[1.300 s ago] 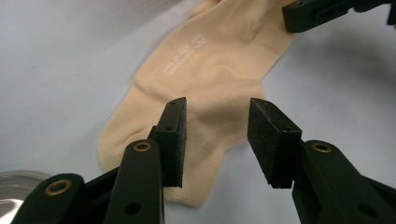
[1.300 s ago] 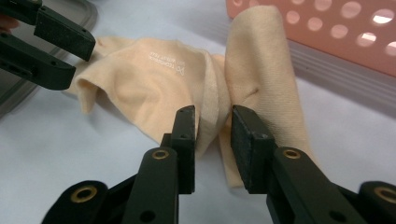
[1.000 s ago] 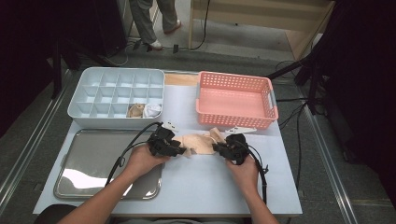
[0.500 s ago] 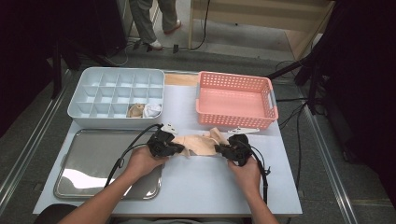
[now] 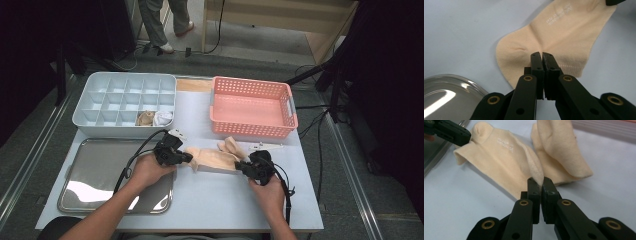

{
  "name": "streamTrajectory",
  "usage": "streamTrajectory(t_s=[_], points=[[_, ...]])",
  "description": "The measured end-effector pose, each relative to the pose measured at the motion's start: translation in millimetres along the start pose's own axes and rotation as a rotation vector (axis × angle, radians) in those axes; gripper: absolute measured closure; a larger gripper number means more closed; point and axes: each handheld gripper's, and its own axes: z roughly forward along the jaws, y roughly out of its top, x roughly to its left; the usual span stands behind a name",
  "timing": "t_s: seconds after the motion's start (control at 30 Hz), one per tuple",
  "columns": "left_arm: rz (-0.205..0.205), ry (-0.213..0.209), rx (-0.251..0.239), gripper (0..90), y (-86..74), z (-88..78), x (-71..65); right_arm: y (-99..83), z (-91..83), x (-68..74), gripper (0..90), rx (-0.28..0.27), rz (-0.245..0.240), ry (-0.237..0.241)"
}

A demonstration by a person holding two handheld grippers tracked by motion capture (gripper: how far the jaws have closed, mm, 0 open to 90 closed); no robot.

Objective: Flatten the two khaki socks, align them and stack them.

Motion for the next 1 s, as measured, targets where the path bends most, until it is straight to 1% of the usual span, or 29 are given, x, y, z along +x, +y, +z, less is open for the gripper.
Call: streamTrajectory(t_s=[0.07, 0.13, 0.2, 0.23, 0.3, 0.33, 0.37, 0.4, 0.43, 0.53, 0.57, 0.6, 0.63, 0.7, 0.8, 0.83, 0.87, 0.9, 0.97, 1.0], points=[[0.005, 0.01, -0.002, 89.7, 0.2, -1.2, 0.3, -1.6, -2.5, -0.6, 87.8, 0.004, -0.003, -0.012], [-0.002, 0.002, -0.011, 89.7, 0.7, -1.8, 0.8, -4.2, -5.3, -2.3, 87.7, 0.001, 0.001, -0.02], [0.0, 0.0, -0.007, 89.6, 1.0, -0.8, 0.3, -5.8, -6.2, -4.1, 87.6, -0.001, 0.004, -0.023], [0.0, -0.008, -0.004, 89.4, 1.1, 0.6, -0.3, -6.3, -5.8, -4.5, 87.3, 0.001, 0.01, -0.023], [0.013, -0.013, 0.005, 88.7, 1.5, 2.3, -3.1, -7.2, -4.3, -4.0, 85.4, -0.005, -0.004, -0.027], [0.02, -0.015, 0.009, 88.1, 1.9, 2.4, -4.0, -7.0, -3.9, -3.4, 82.2, -0.006, -0.009, -0.023], [0.017, -0.016, 0.003, 87.0, 2.0, 2.0, -4.8, -6.7, -4.0, -2.7, 78.1, -0.012, -0.007, -0.021], [0.016, -0.021, 0.001, 85.6, 2.2, 1.6, -4.7, -5.9, -5.0, -2.5, 76.4, -0.022, -0.021, -0.023], [0.015, -0.021, -0.001, 84.9, 2.2, 1.2, -4.9, -5.5, -6.1, -1.9, 74.9, -0.026, -0.024, -0.03], [0.009, -0.022, -0.003, 83.9, 2.5, -1.3, -4.5, -4.4, -11.8, -1.9, 69.4, -0.072, -0.05, -0.042], [0.002, -0.024, -0.014, 83.5, 2.9, -2.7, -4.7, -3.9, -13.4, -2.1, 68.3, -0.083, -0.059, -0.044], [0.004, -0.025, -0.018, 83.4, 3.4, -4.7, -4.6, -2.4, -15.9, -2.2, 68.5, -0.103, -0.069, -0.05], [0.0, -0.027, -0.027, 82.7, 3.9, -6.3, -5.0, -1.0, -17.5, -1.9, 68.5, -0.114, -0.065, -0.045], [-0.006, -0.026, -0.047, 81.5, 4.9, -9.9, -4.9, 1.6, -19.3, -0.9, 69.4, -0.126, -0.076, -0.041], [-0.026, -0.03, -0.073, 78.8, 6.1, -15.1, -2.9, 4.9, -18.6, 0.3, 71.0, -0.142, -0.1, -0.038], [-0.033, -0.021, -0.081, 78.8, 6.5, -16.9, -1.9, 6.8, -18.1, 0.5, 71.7, -0.143, -0.104, -0.035], [-0.032, -0.019, -0.084, 78.8, 6.8, -18.8, -0.5, 9.0, -17.3, 0.9, 73.4, -0.151, -0.107, -0.03], [-0.04, -0.024, -0.095, 78.8, 7.0, -20.9, 0.5, 11.4, -16.7, 1.4, 74.1, -0.153, -0.113, -0.028], [-0.05, -0.016, -0.117, 78.6, 7.2, -25.7, 1.1, 19.0, -15.3, 3.5, 77.8, -0.164, -0.12, -0.018], [-0.048, -0.016, -0.117, 78.4, 7.2, -27.5, 1.3, 22.2, -14.3, 4.1, 79.3, -0.166, -0.124, -0.016]])
